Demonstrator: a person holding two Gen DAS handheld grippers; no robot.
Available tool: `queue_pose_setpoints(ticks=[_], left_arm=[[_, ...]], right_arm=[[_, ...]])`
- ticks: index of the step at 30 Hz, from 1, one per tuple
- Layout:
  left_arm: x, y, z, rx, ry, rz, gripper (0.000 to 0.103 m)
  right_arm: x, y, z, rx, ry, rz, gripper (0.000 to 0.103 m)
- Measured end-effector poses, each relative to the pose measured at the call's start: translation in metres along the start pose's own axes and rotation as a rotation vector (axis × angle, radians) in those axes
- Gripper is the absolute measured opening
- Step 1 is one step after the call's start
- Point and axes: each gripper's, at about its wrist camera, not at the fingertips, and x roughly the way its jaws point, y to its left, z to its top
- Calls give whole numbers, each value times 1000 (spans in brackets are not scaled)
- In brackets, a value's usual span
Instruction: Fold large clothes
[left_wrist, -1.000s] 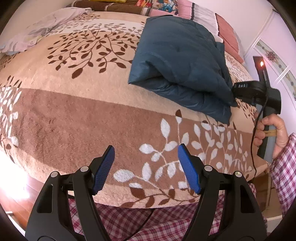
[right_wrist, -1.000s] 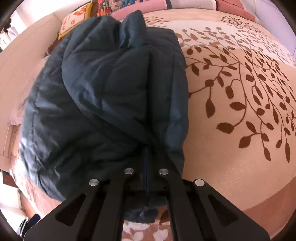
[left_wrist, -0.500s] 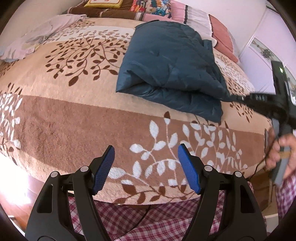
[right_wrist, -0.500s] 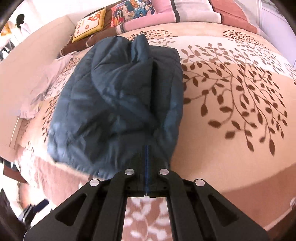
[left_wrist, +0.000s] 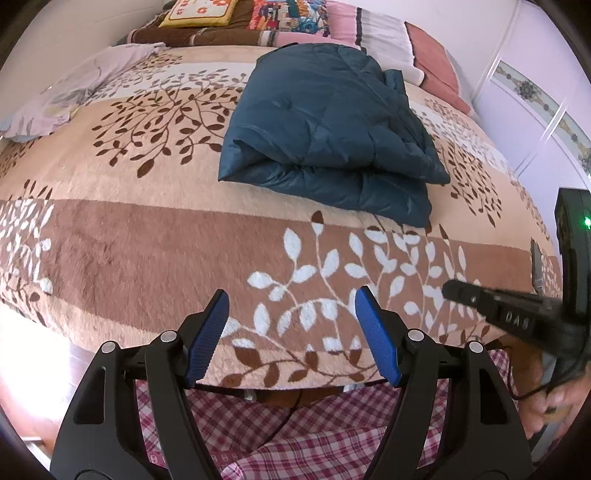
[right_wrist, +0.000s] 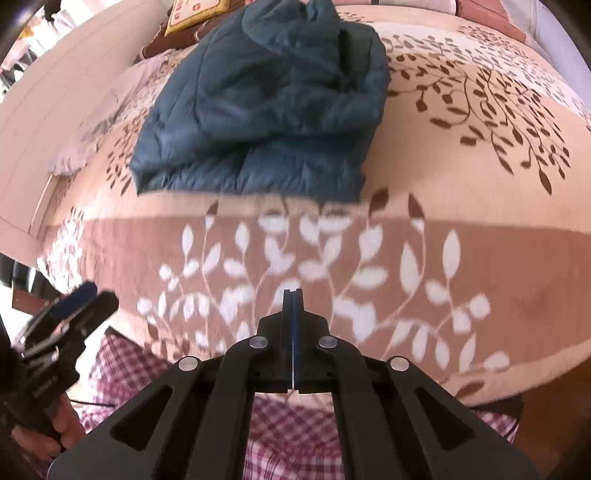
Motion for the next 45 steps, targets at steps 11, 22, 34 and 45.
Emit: queue_pose_setpoints(ticks=[11, 22, 34, 45], left_arm=[[-8, -8, -15, 23, -2, 25, 70], [-15, -11, -23, 24, -4, 58, 70], [-20, -17, -29, 44, -7, 63, 70], [-21, -17, -30, 45, -9, 64, 70]], right_arm=[[-4, 18, -34, -6, -24, -22, 0], [-2, 31, -50, -59, -29, -67, 0], [-2, 30, -57, -57, -18, -96, 0], [-2, 29, -59, -61, -14, -117, 0]])
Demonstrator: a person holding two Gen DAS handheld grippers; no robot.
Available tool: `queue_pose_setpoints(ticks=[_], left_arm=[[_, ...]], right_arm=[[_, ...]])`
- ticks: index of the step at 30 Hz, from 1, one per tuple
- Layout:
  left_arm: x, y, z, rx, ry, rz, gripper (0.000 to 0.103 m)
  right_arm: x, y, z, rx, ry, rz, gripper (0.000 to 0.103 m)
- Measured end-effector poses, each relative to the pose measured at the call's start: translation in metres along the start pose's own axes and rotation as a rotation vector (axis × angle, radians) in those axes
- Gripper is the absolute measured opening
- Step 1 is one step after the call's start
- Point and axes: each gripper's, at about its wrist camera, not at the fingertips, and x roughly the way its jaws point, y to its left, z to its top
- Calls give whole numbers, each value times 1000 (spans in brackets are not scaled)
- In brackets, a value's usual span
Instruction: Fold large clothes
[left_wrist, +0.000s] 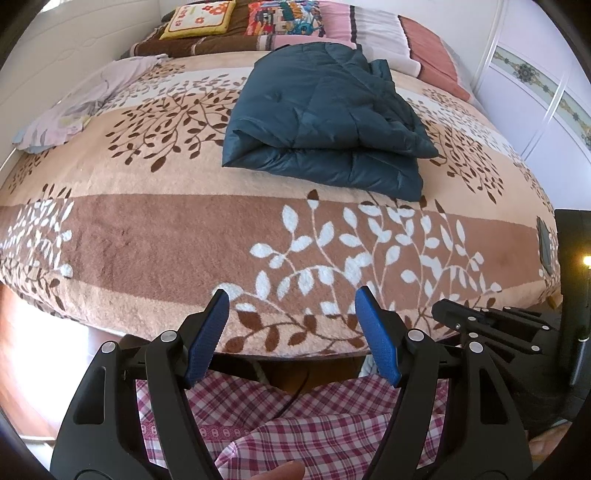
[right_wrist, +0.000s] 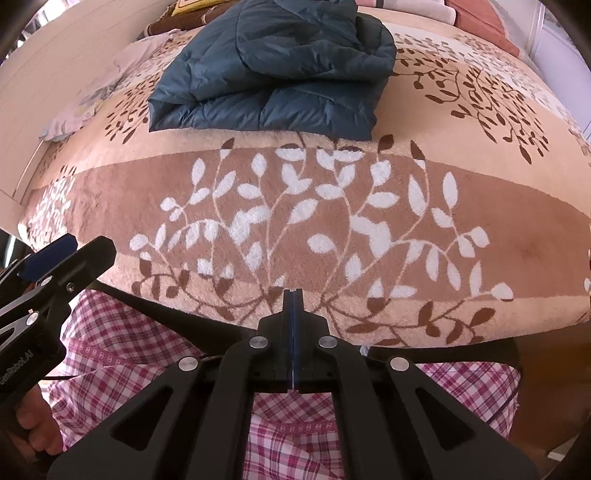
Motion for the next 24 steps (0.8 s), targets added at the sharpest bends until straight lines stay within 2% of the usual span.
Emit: queue_pose_setpoints(ticks=[17, 18, 19, 20, 21, 24], left_arm=[[-1, 1, -1, -2, 1, 1, 70], [-1, 1, -1, -1, 0, 1, 70], [-1, 1, -1, -2, -1, 2, 70], [-2, 1, 0, -2, -1, 3, 70], [-2, 1, 0, -3, 0, 4, 70], [-3, 1, 0, -1, -3, 2, 70]], right_arm=[[-2, 7, -2, -21, -4, -22, 0], [-2, 7, -2, -24, -5, -25, 13], [-3, 8, -3, -26, -12, -24, 41], [-6, 8, -3, -28, -26, -21, 56], [-8, 9, -3, -32, -38, -19, 64], [-10, 10, -3, -41, -52, -22, 64]])
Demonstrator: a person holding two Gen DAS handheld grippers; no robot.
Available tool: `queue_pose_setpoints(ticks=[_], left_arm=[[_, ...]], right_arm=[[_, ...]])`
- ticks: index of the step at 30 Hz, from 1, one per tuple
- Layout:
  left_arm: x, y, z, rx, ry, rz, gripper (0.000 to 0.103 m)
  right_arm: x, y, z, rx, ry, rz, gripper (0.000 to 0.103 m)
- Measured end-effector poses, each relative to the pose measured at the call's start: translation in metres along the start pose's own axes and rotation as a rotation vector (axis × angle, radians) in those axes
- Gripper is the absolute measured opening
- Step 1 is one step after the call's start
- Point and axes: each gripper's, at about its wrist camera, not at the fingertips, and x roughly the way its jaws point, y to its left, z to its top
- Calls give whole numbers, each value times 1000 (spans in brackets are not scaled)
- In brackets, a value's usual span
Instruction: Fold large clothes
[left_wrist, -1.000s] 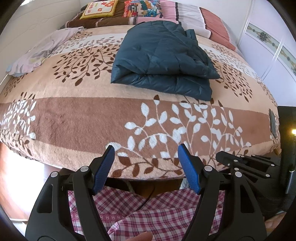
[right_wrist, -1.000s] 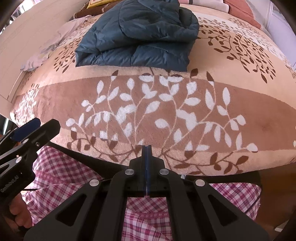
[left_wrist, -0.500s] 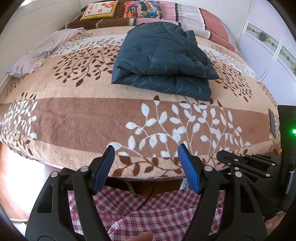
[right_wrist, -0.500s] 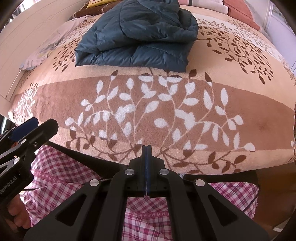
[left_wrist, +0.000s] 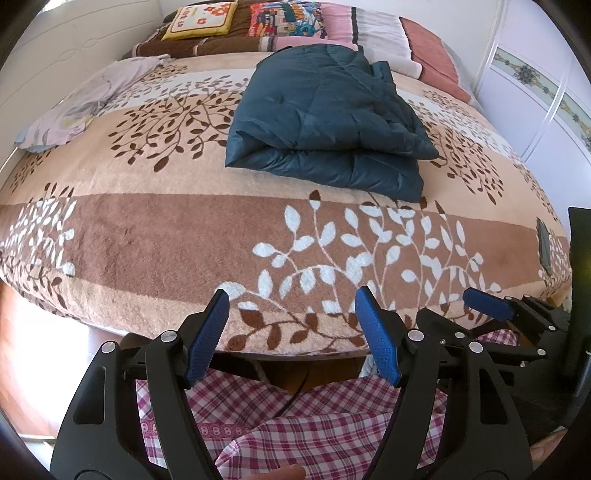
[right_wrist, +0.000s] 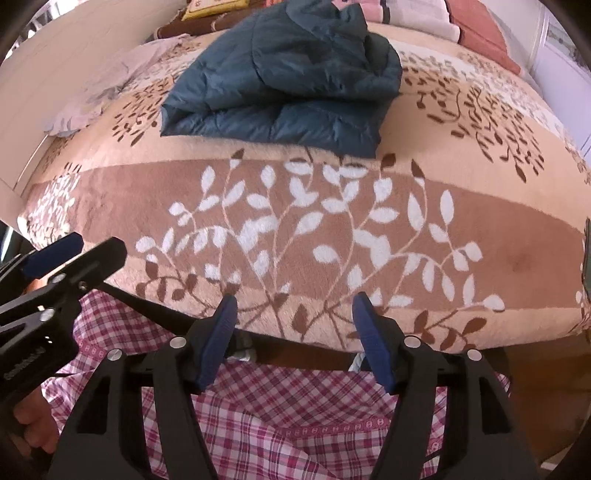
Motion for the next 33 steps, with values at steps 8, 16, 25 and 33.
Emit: queue_pose_setpoints(ticks=[8, 16, 25, 33], left_arm=[[0, 1, 0, -1, 3, 6, 70], [1, 2, 0, -4, 7, 8, 70], [2, 2, 0, -3, 6, 9, 70], [4, 3, 0, -6, 17, 17, 70]], right_arm=[[4, 1, 0, -3, 11, 0, 64], [4, 2, -1, -2, 11, 1, 64], [4, 2, -1, -1, 14, 1, 64], [5, 3, -2, -4, 15, 1, 64]])
